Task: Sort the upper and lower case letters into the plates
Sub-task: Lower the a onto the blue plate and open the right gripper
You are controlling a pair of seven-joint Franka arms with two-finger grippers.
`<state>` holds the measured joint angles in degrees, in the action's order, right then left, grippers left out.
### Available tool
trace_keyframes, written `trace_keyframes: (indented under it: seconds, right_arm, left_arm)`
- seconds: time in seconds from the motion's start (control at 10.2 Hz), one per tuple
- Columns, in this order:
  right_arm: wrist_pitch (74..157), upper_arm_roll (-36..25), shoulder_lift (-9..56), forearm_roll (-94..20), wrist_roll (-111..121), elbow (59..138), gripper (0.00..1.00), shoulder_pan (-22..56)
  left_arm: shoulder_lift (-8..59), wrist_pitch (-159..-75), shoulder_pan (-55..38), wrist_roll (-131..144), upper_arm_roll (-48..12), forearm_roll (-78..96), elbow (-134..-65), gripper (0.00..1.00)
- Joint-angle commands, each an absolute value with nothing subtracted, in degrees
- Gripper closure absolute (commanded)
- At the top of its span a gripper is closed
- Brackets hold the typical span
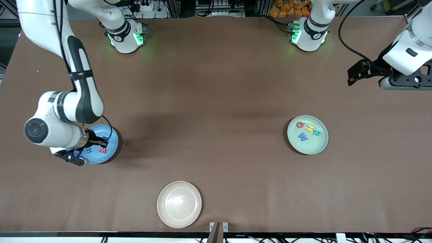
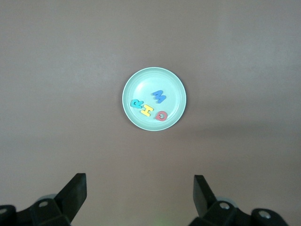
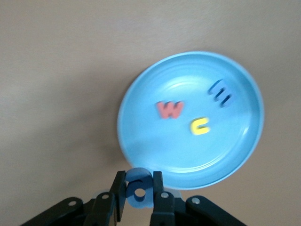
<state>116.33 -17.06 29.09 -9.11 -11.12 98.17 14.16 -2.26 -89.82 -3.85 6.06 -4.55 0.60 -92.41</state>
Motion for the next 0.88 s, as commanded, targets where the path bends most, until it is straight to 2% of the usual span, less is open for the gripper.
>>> trace_keyframes:
  seconds: [0.0,0.1,0.2,0.29,0.39,0.59,0.78]
  right_arm:
    - [117.9,-15.9,27.2,-8.2,-1.9,100.7,1.00,10.8]
    - [117.9,-15.6,27.2,-8.2,1.3,100.7,0.54,9.6]
    - [117.9,-15.4,27.0,-8.2,2.9,100.7,0.01,9.3]
    - [117.9,-14.0,26.4,-8.2,3.0,100.6,0.00,8.4]
    - [117.9,-9.7,24.5,-7.6,3.2,100.5,0.00,5.0]
    - [117.9,-0.7,20.5,3.6,3.8,100.3,0.00,-1.9]
    - [117.7,1.8,15.2,3.7,3.7,102.4,0.00,-4.0]
  left_arm:
    - [-1.4,-89.5,-4.5,6.1,-4.6,-0.9,-90.9,0.00]
    - [-1.2,-89.6,-4.7,6.2,-4.7,-0.7,-90.8,0.00]
    - [-1.2,-89.6,-4.7,6.2,-4.9,0.0,-90.8,0.00]
    - [-1.2,-89.6,-4.4,6.1,-4.8,0.1,-90.7,0.00]
    - [-1.3,-89.5,-3.8,6.4,-4.8,0.3,-90.9,0.00]
    - [-1.2,-89.4,-3.9,6.2,-4.7,0.2,-90.9,0.00]
    - [-1.2,-89.4,-3.7,6.2,-4.7,0.4,-90.9,0.00]
